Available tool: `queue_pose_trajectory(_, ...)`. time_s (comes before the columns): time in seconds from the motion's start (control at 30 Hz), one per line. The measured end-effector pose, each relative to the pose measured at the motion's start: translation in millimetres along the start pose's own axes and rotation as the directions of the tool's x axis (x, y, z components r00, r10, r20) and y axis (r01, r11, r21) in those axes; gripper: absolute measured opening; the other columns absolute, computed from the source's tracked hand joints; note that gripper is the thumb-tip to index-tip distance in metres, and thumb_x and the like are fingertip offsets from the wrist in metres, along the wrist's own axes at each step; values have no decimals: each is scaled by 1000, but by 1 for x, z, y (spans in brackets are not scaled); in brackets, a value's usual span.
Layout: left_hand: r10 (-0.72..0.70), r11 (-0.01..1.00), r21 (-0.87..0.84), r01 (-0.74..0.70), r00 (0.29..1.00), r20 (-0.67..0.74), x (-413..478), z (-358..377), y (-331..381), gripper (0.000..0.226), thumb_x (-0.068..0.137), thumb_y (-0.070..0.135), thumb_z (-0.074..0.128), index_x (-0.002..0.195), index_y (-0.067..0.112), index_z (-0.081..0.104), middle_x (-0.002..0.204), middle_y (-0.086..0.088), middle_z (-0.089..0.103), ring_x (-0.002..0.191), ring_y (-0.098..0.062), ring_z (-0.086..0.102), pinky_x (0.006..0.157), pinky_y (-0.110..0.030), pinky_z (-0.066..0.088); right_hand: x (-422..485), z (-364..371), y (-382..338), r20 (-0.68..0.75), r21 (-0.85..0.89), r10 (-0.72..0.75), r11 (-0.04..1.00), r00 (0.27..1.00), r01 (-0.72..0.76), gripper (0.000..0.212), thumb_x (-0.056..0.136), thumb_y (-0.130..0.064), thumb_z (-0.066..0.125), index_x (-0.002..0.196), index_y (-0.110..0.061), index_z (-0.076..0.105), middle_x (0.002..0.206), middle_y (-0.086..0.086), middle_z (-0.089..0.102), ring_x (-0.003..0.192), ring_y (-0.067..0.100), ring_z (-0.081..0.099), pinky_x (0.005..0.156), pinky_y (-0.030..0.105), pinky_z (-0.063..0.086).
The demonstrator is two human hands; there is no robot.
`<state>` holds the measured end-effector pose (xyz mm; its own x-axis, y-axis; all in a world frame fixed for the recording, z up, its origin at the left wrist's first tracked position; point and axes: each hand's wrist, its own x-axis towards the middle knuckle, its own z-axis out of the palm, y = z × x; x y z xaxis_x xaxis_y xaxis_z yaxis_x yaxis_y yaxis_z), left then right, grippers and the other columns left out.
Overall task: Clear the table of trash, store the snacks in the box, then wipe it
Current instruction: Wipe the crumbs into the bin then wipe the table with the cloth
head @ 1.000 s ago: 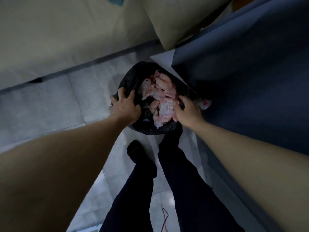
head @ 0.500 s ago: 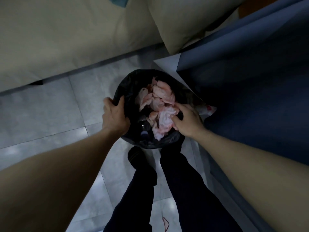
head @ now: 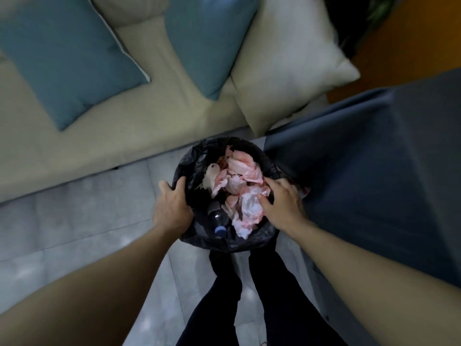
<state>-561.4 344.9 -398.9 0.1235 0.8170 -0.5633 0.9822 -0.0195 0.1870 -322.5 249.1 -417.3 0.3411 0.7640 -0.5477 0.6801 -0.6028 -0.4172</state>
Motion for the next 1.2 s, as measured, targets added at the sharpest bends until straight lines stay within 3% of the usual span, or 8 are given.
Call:
queue_pose_trajectory(0.27,127,987,-88,-135,988,-89,-81,-105,30,60,87,14,60,143,19,37,107,-8,26,95,-47,57,83,-45,48,-92,-92,-40,-132,-42,-23,999,991,17,61,95,-48,53,150,-23,42,140,5,47,125,30,43,105,45,40)
queue_pose_trajectory(0.4,171,969,-151,-195,973,-157,-125,-136,50,56,90,33,65,139,21,41,109,-9,33,98,-44,58,85,-44,50,-134,-132,-46,-192,-29,-26,999,981,21,60,96,-47,52,150,-22,42,141,6,47,124,30,44,104,42,41)
queue_pose_trajectory(0.53,114,961,-222,-163,969,-218,-170,-151,70,63,89,59,62,137,23,46,111,-8,39,104,-37,56,91,-45,49,-168,-167,-46,-241,-30,-60,998,969,54,58,97,-45,51,149,-20,43,140,7,48,124,30,44,102,41,42)
queue_pose_trajectory(0.67,99,960,-227,-165,956,-275,-205,-156,85,41,95,29,59,132,17,48,111,-13,43,101,-45,58,87,-47,48,-192,-191,-36,-261,-30,-99,995,960,94,59,97,-46,52,149,-19,42,138,7,49,123,28,45,102,41,43)
queue_pose_trajectory(0.8,100,928,-311,-203,943,-318,-240,-148,101,47,88,5,55,129,19,36,112,-13,42,97,-43,56,86,-51,49,-212,-204,-15,-267,-26,-114,993,957,111,58,97,-47,52,147,-18,45,135,7,51,120,29,48,100,40,44)
queue_pose_trajectory(1.0,61,903,-382,-194,941,-334,-268,-136,120,68,84,-1,51,142,20,22,120,-19,59,108,-43,58,88,-49,47,-235,-215,15,-294,-13,-119,993,948,120,57,97,-50,50,145,-20,47,135,5,52,121,27,48,97,41,46)
queue_pose_trajectory(1.1,96,927,-319,-197,947,-307,-274,-131,126,42,86,4,49,126,14,40,112,-18,61,106,-43,59,86,-49,49,-248,-216,29,-309,6,-89,995,947,96,57,97,-49,49,146,-20,45,135,3,52,123,26,47,98,40,45)
queue_pose_trajectory(1.2,134,935,-280,-215,950,-282,-282,-127,131,27,87,3,48,110,14,40,106,-17,57,100,-41,58,82,-46,47,-261,-211,41,-317,17,-47,998,947,56,58,97,-50,49,147,-21,45,137,3,51,124,26,46,99,39,44)
